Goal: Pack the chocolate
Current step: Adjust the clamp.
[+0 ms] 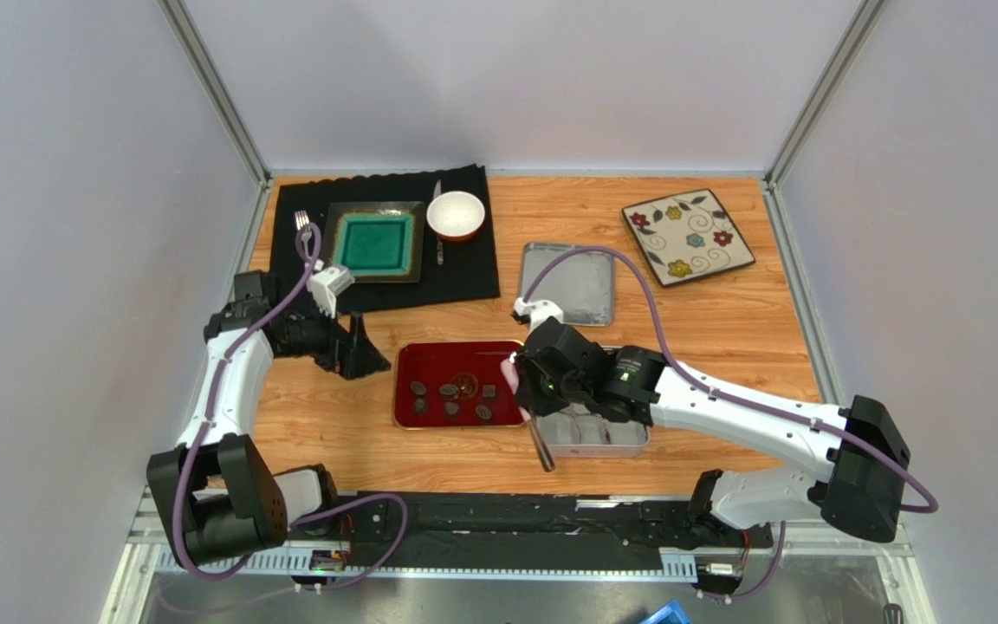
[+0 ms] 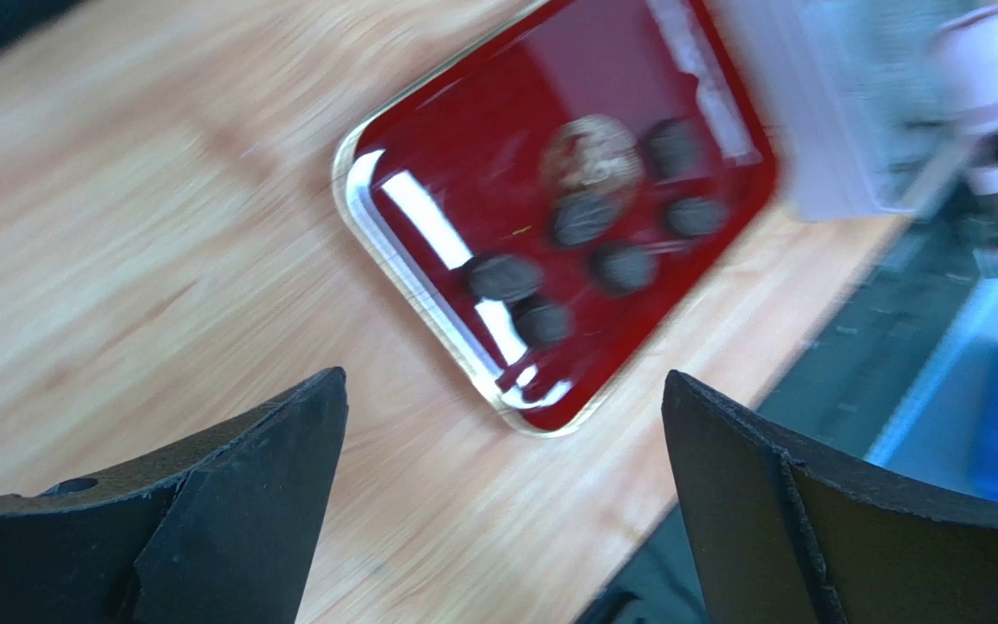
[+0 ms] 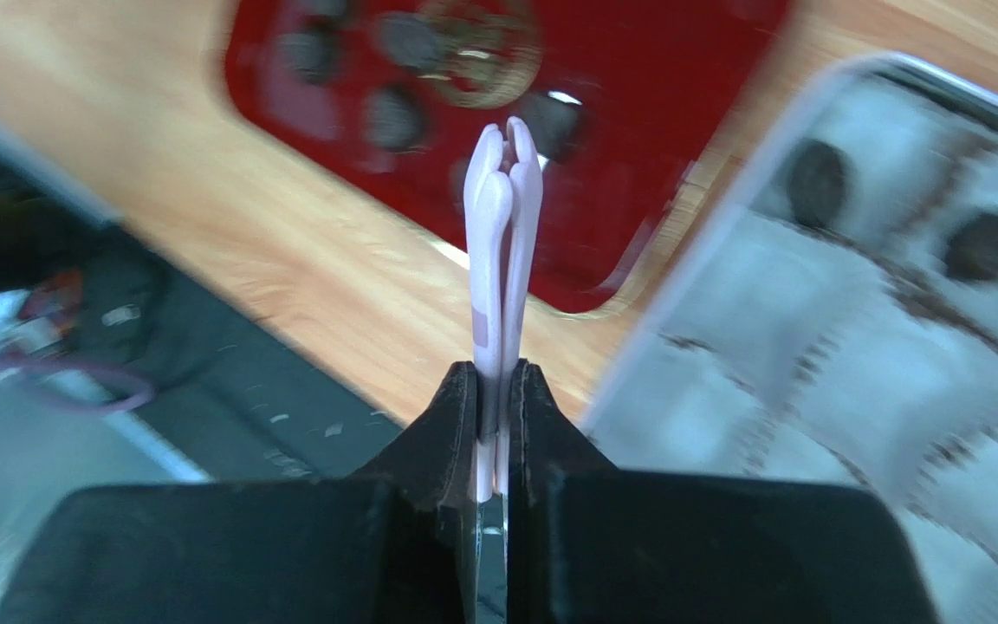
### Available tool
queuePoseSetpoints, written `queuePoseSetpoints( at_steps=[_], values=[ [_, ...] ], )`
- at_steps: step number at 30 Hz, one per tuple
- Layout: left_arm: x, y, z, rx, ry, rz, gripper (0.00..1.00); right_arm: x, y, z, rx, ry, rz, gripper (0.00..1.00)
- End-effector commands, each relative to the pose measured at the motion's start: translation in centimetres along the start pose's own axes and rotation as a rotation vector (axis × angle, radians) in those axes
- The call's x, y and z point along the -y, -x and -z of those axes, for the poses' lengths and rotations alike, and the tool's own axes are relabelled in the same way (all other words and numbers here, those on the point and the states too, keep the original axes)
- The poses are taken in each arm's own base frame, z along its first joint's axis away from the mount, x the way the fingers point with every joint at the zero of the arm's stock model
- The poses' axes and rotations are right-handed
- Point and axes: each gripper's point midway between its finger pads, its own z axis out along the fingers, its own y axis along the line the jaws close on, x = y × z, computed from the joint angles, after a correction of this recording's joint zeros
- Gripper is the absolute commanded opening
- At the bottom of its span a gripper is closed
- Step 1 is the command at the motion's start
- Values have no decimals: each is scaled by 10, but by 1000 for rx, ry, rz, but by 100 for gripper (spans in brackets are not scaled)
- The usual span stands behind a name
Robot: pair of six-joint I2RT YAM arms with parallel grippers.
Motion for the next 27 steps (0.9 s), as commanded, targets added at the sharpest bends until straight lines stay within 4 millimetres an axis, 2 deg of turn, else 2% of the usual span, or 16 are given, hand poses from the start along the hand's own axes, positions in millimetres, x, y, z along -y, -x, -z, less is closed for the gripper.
queuePoseSetpoints(
  at_steps=[1,2,3,4,5,6,8,12,18,20,23,27],
  values=[
    [76,46,27,176,-373,-144,99,-92,46,33,102,441,110,0],
    [99,50,37,205,-466,-78,99,-104,52,41,109,492,130,0],
    [107,53,42,221,-500,-80,99,-110,51,39,87,526,151,0],
    [112,60,46,233,-526,-70,99,-123,46,48,49,610,178,0],
    [114,66,47,253,-542,-55,99,-133,49,54,47,658,198,0],
    [115,67,47,258,-550,-46,99,-139,47,52,26,689,209,0],
    [121,71,49,286,-576,-51,99,-157,46,64,-6,804,247,0],
    [143,71,55,296,-616,-98,99,-162,48,54,-34,835,274,0],
    [172,61,63,288,-650,-193,99,-169,60,57,-58,929,317,0],
    [182,56,64,285,-675,-220,99,-169,61,51,-83,942,324,0],
    [188,50,65,281,-689,-244,99,-168,71,47,-90,951,322,0],
    [187,46,62,267,-689,-234,99,-170,78,51,-78,977,335,0]
  ],
)
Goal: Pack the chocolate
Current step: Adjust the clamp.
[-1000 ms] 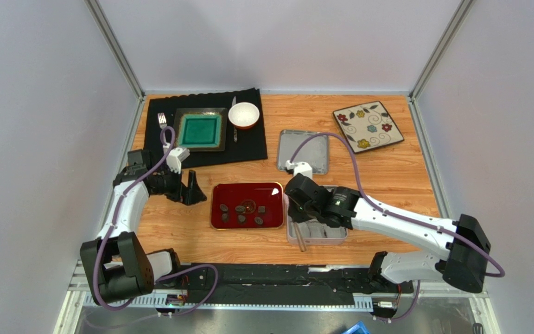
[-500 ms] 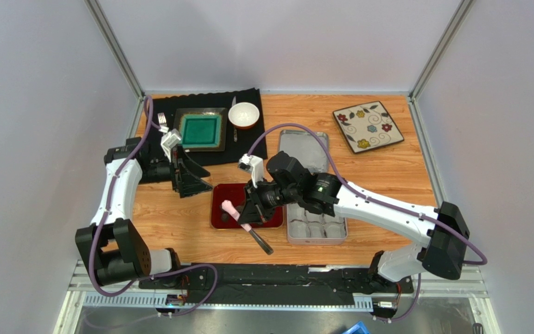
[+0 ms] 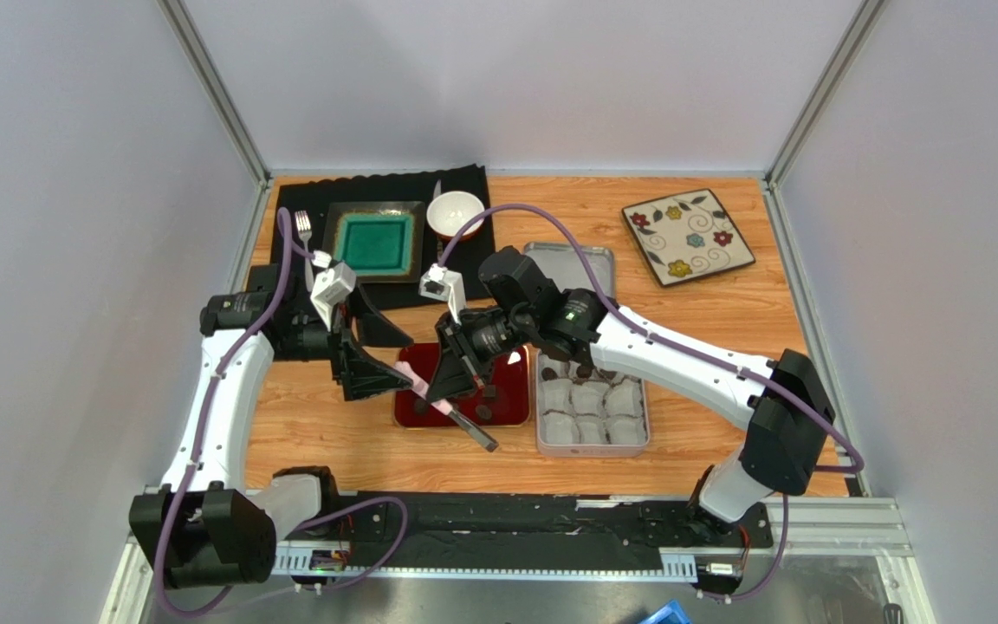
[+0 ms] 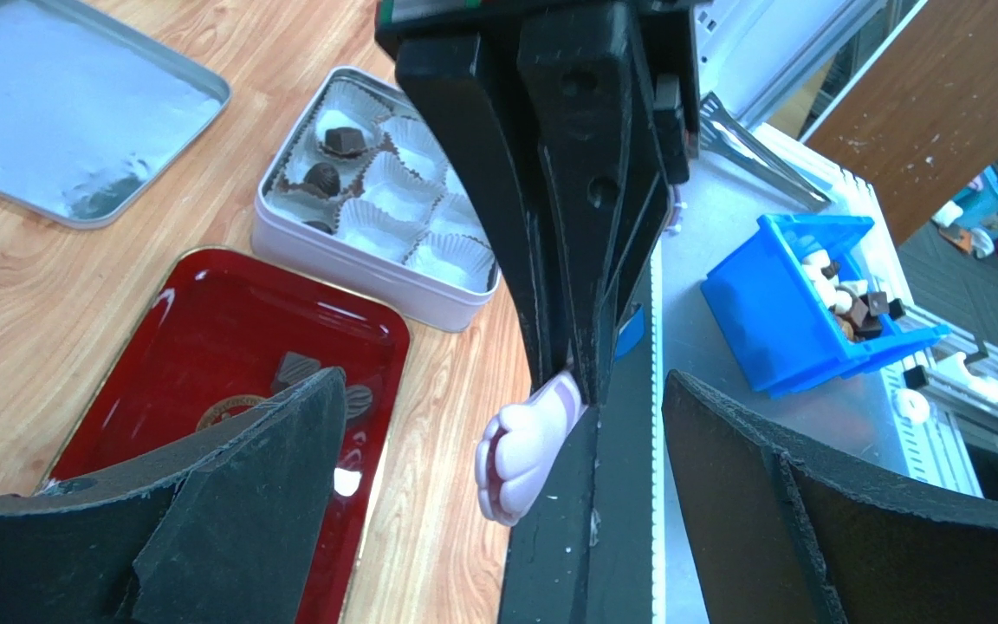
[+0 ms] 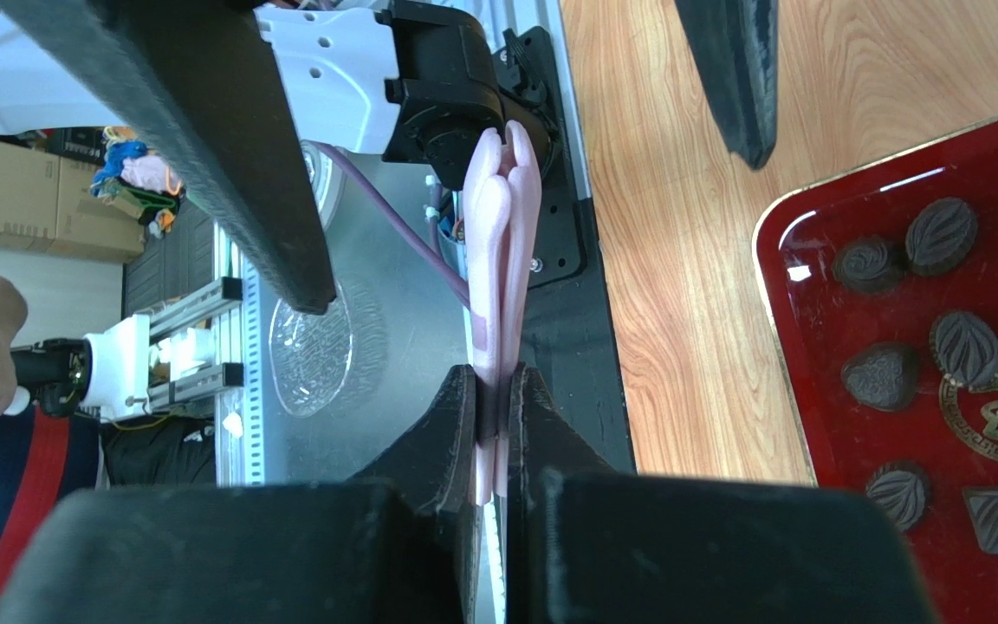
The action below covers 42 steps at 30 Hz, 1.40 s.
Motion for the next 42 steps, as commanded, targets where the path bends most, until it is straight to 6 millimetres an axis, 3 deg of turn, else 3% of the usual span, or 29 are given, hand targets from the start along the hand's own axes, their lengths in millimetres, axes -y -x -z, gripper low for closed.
queuePoseSetpoints(
  at_steps=[1,7,11,19,21,22,26,29,32,33,35,36,38,40,42],
  values=[
    [22,3,-3,57,-55,108,99,-21,22,9,27,89,84,0],
    [15,4,-3,53,-53,141,88,-19,23,14,25,82,86,0],
    [13,9,-3,62,-58,156,57,-16,23,15,26,73,86,0],
    [14,8,-3,56,-56,174,23,-12,28,16,43,53,95,0],
    [14,7,-3,54,-55,176,13,-10,30,16,47,47,95,0],
    [15,6,-3,54,-55,179,2,-8,34,18,56,39,95,0],
    [16,9,-3,62,-61,174,0,4,48,22,97,-17,89,0],
    [15,17,-3,90,-76,178,0,29,64,36,161,-127,56,15],
    [11,34,-4,166,-123,216,0,51,90,71,284,-255,7,43],
    [9,40,-2,186,-127,221,0,59,99,86,332,-302,0,59],
    [5,62,2,265,-147,217,0,73,110,109,417,-426,0,72],
    [-1,68,7,284,-119,222,0,63,122,130,486,-458,37,84],
    [-13,88,11,286,-117,235,0,65,131,154,570,-559,75,90],
    [-22,104,17,294,-106,234,0,45,145,185,694,-597,117,95],
    [-26,112,20,298,-97,206,0,40,141,189,737,-581,104,96]
  ],
)
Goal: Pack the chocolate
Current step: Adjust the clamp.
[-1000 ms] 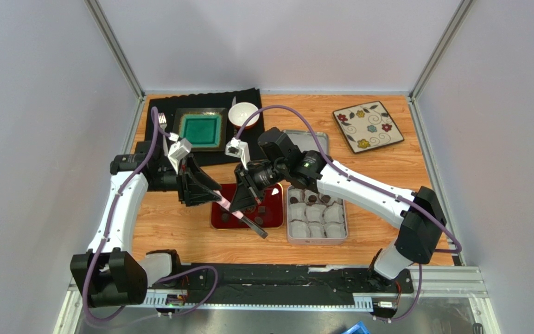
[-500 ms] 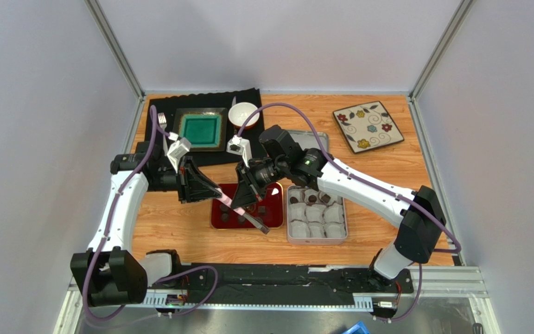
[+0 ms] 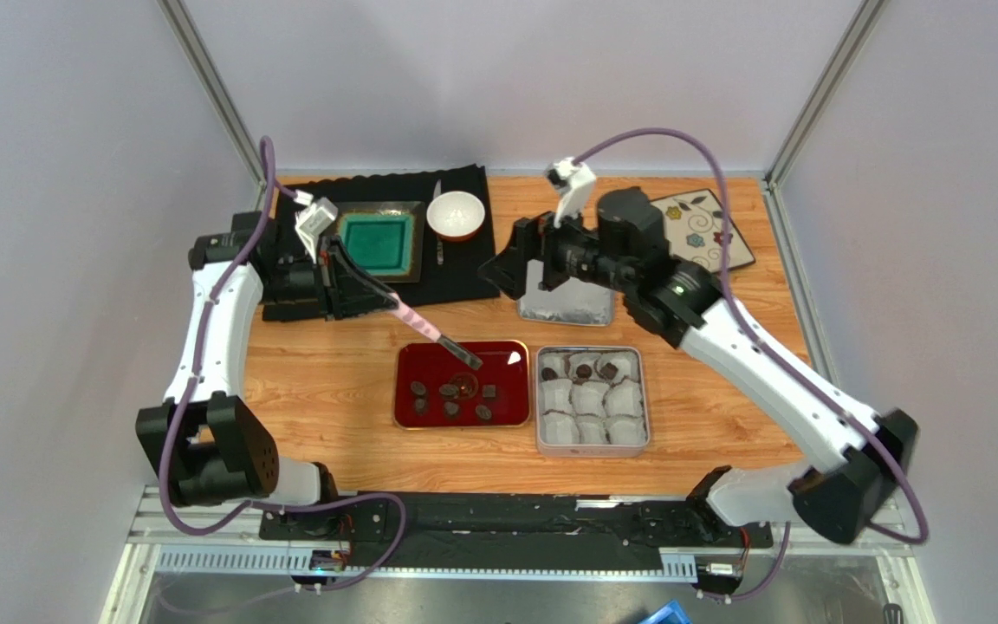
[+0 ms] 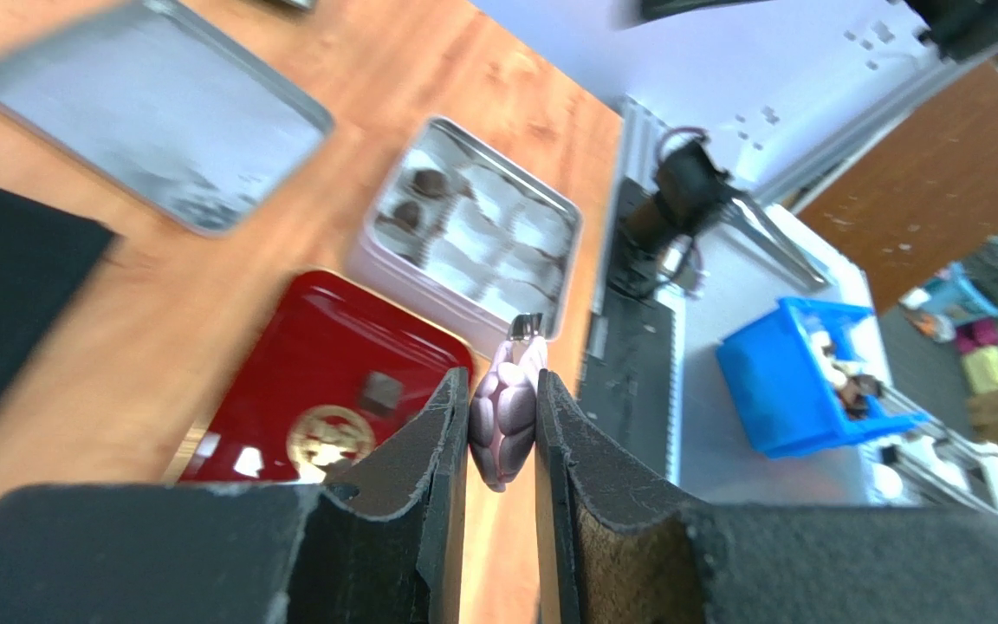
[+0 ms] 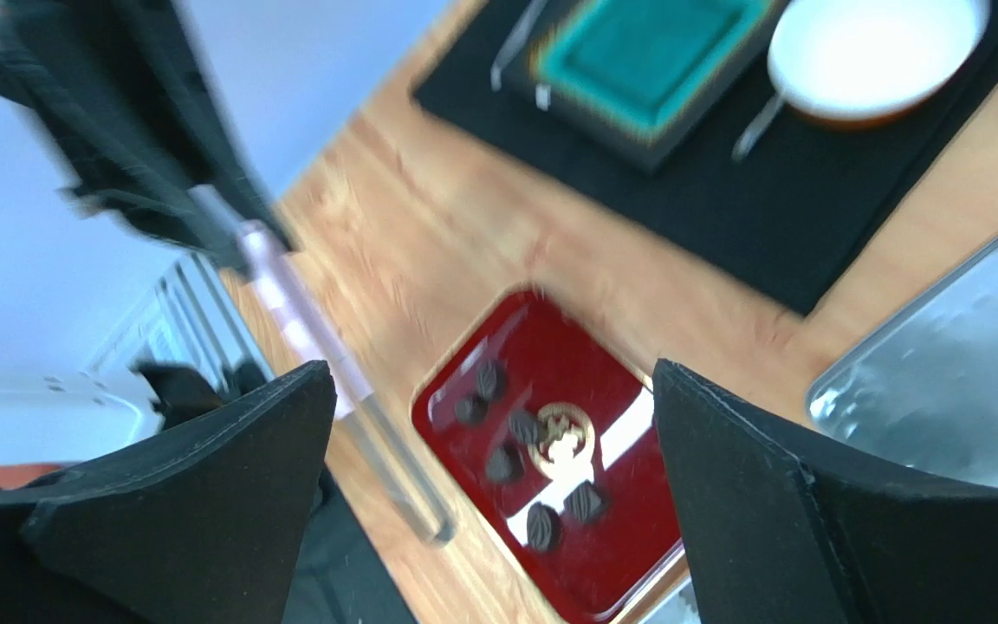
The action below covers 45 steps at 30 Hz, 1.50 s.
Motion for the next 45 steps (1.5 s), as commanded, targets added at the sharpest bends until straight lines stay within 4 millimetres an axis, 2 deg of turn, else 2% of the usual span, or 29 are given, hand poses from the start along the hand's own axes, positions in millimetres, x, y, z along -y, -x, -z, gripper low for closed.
queuePoseSetpoints(
  at_steps=[1,2,3,4,5,6,8,9,10,11,12,13,14,15,17,19,20,21,22,23,24,26,31,33,34,36,38,40,45],
  values=[
    [45,74,8,253,-165,39,0,-29,58,54,297,11,23,96],
    [45,79,8,253,-165,21,0,-28,38,51,267,39,-40,93],
    [47,89,10,252,-164,-10,0,-39,38,54,299,107,-49,91],
    [48,94,11,251,-163,-29,0,-60,31,64,290,221,-46,89],
    [49,97,12,250,-164,-38,0,-73,23,66,280,292,-79,86],
    [50,103,12,249,-164,-60,0,-84,1,60,249,360,-79,86],
    [51,107,13,248,-165,-78,0,-105,-27,52,159,455,-73,85],
    [51,109,13,247,-165,-84,0,-126,-47,49,103,515,-67,85],
    [51,110,13,247,-166,-83,0,-137,-59,45,64,556,-60,85],
    [53,111,13,246,-166,-86,0,-144,-73,31,23,578,-65,84],
    [54,111,14,246,-165,-89,0,-160,-89,26,-24,620,-75,83],
    [55,112,14,246,-165,-94,0,-171,-93,24,-46,657,-78,82],
    [56,111,14,246,-165,-95,0,-175,-101,9,-62,673,-90,82],
    [59,111,14,246,-165,-101,0,-185,-106,7,-74,707,-107,82],
    [61,110,14,247,-164,-106,0,-192,-109,-10,-58,735,-120,81],
    [64,111,15,247,-163,-108,0,-189,-111,-24,-23,709,-137,82],
    [66,111,15,246,-163,-109,0,-194,-101,-26,57,734,-125,82],
    [69,112,15,245,-164,-114,0,-189,-102,-34,99,725,-129,82],
    [69,112,15,245,-165,-114,0,-180,-96,-41,177,680,-154,83],
    [71,112,16,245,-164,-114,0,-178,-85,-36,293,704,-150,84],
    [73,113,16,244,-164,-110,0,-170,-87,-44,338,681,-158,86],
    [78,112,17,244,-162,-115,0,-159,-65,-47,476,646,-166,88],
    [85,114,20,248,-154,-123,0,-143,-52,-73,580,562,-174,88],
    [88,117,21,246,-152,-122,0,-131,-39,-74,650,530,-208,88],
    [89,119,22,247,-149,-119,0,-126,-41,-79,663,520,-219,88],
    [93,121,24,247,-146,-122,0,-115,-24,-74,744,518,-270,87],
    [97,124,25,248,-146,-126,0,-108,-20,-77,766,520,-292,87],
    [99,125,26,248,-144,-129,0,-110,-13,-77,778,532,-297,86],
    [101,124,26,247,-141,-131,0,-98,-3,-73,805,509,-322,85]
  ],
)
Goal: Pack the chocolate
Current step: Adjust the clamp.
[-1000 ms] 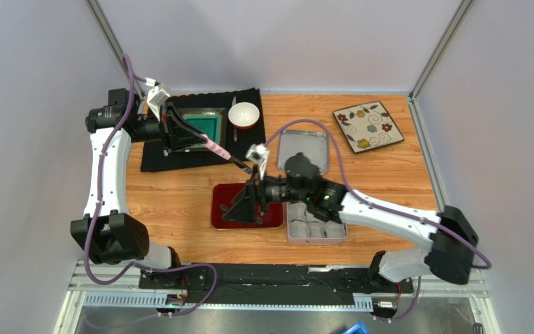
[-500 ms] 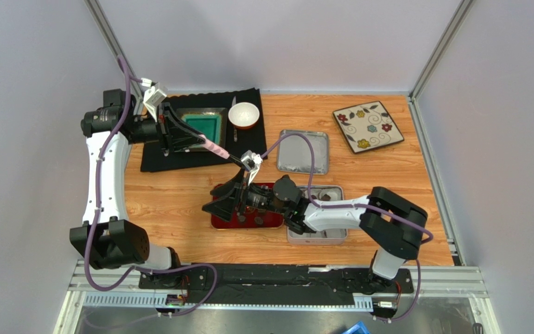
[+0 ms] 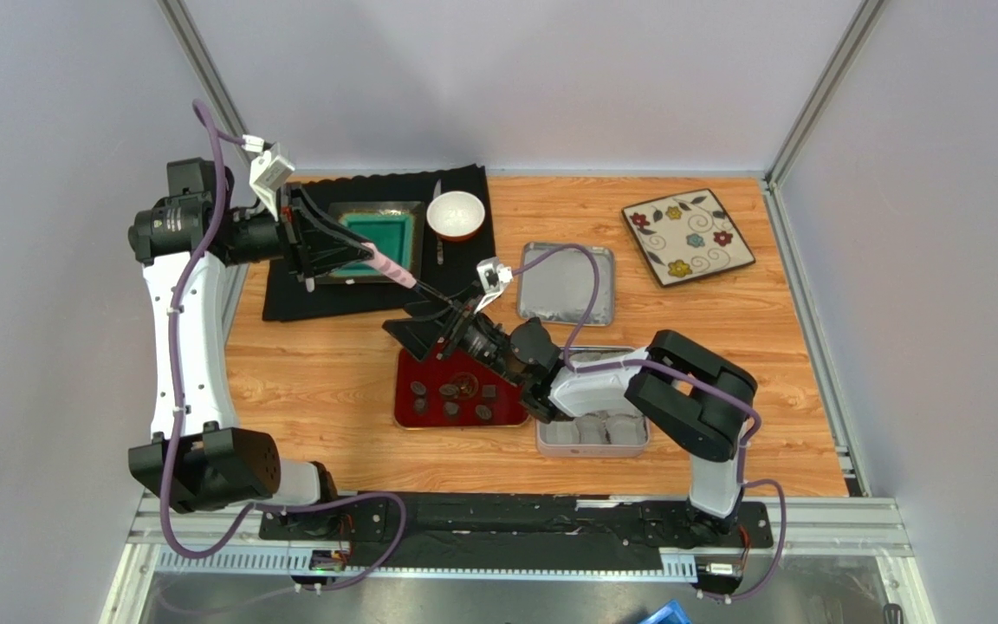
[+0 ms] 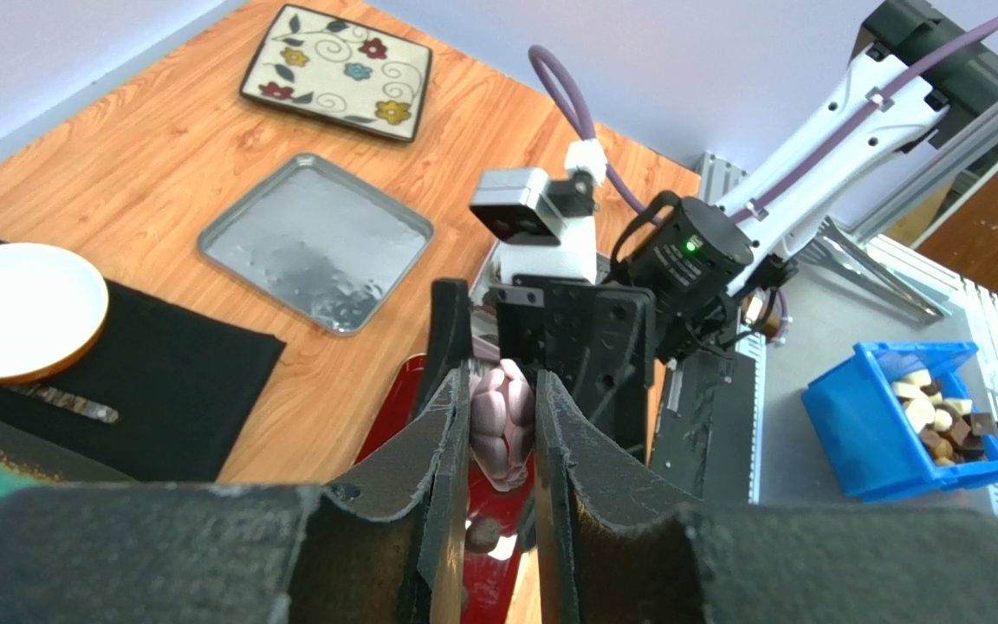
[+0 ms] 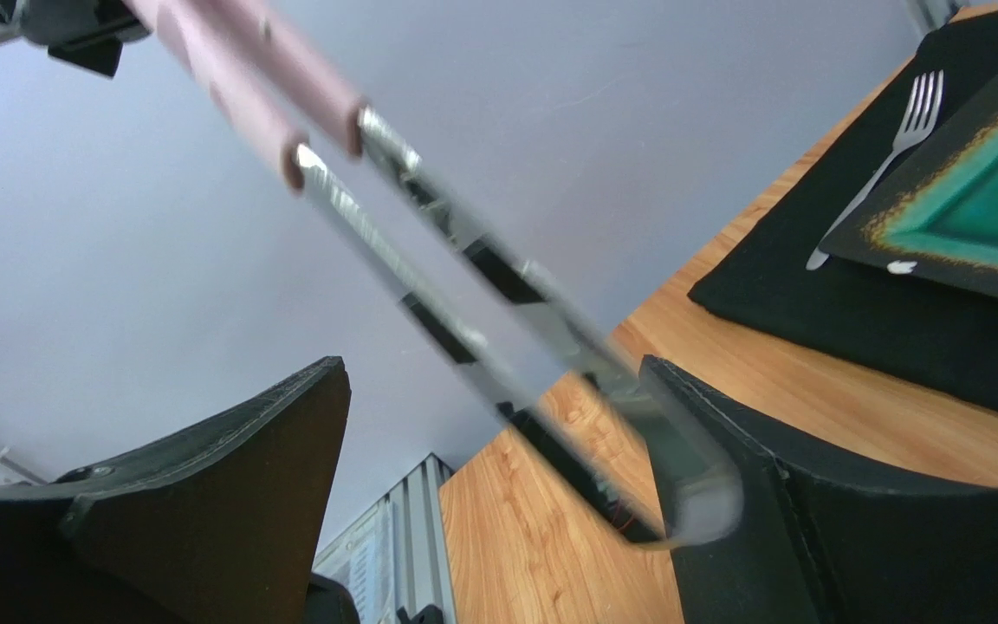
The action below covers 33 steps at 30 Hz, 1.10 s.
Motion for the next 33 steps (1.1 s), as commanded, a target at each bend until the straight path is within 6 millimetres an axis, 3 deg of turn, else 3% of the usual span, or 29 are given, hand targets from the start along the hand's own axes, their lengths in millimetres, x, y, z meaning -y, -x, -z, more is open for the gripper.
queuePoseSetpoints(
  at_steps=[1,5,6,8,11,16,21,26,33],
  values=[
    [70,40,3,207,-223,126,0,-45,73,-5,263,153,-9,85],
    [68,36,3,212,-217,129,0,-49,59,15,200,158,-18,83],
    [67,35,4,213,-214,135,0,-56,64,21,204,167,-12,83],
    [66,34,5,215,-206,143,0,-45,54,36,171,130,13,83],
    [66,32,5,216,-206,160,0,-49,49,49,136,151,28,83],
    [70,31,5,214,-208,160,0,-69,37,31,73,269,-16,81],
    [76,33,6,212,-210,155,0,-56,23,9,64,256,-66,79],
    [79,31,6,211,-207,155,0,-62,36,1,104,271,-53,77],
    [72,21,7,222,-189,174,0,-74,66,18,158,269,-24,65]
  ],
)
